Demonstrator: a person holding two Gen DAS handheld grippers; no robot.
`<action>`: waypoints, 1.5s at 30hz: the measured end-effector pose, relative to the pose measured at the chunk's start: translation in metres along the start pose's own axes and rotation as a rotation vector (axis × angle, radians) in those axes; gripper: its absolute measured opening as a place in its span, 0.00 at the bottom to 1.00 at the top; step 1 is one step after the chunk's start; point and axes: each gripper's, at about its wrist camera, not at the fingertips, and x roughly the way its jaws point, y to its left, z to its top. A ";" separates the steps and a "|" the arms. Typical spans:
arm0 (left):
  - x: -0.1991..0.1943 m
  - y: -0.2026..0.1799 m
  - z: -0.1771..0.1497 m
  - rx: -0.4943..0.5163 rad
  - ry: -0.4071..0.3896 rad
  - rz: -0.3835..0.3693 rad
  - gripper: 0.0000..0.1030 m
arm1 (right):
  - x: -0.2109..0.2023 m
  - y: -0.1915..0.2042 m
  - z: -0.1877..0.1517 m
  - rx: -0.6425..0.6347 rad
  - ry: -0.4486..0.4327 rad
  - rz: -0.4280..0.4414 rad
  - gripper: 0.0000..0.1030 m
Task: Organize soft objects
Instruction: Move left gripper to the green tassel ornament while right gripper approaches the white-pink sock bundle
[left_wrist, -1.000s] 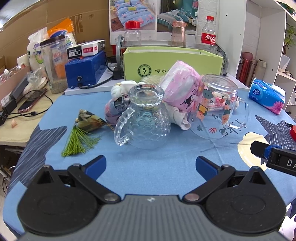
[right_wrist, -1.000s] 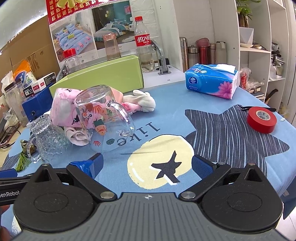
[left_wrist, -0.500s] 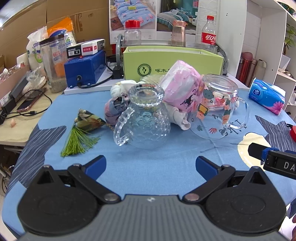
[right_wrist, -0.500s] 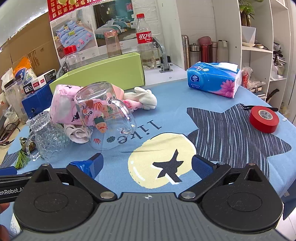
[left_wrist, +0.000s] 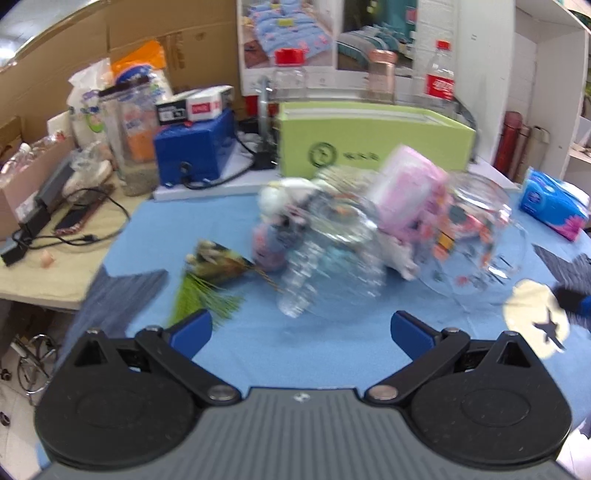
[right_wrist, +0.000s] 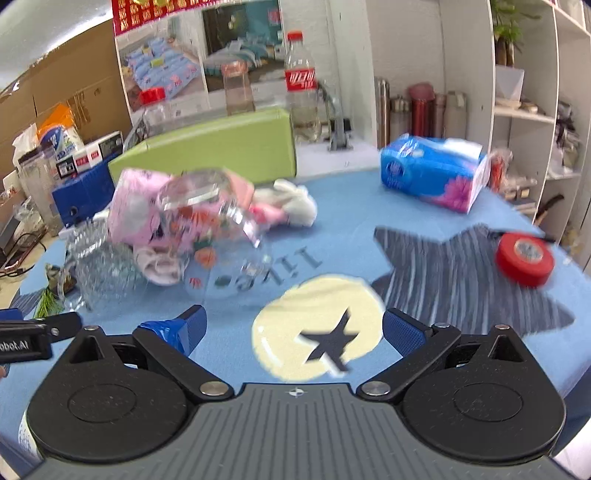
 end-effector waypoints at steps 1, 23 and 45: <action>0.002 0.006 0.006 -0.009 -0.002 0.018 1.00 | -0.004 -0.005 0.009 0.004 -0.023 -0.004 0.87; 0.039 0.093 0.030 -0.104 0.139 0.177 1.00 | 0.161 0.146 0.148 -0.626 0.283 0.317 0.86; 0.131 0.089 0.052 0.028 0.156 0.185 1.00 | 0.159 -0.011 0.165 -0.190 0.258 0.153 0.86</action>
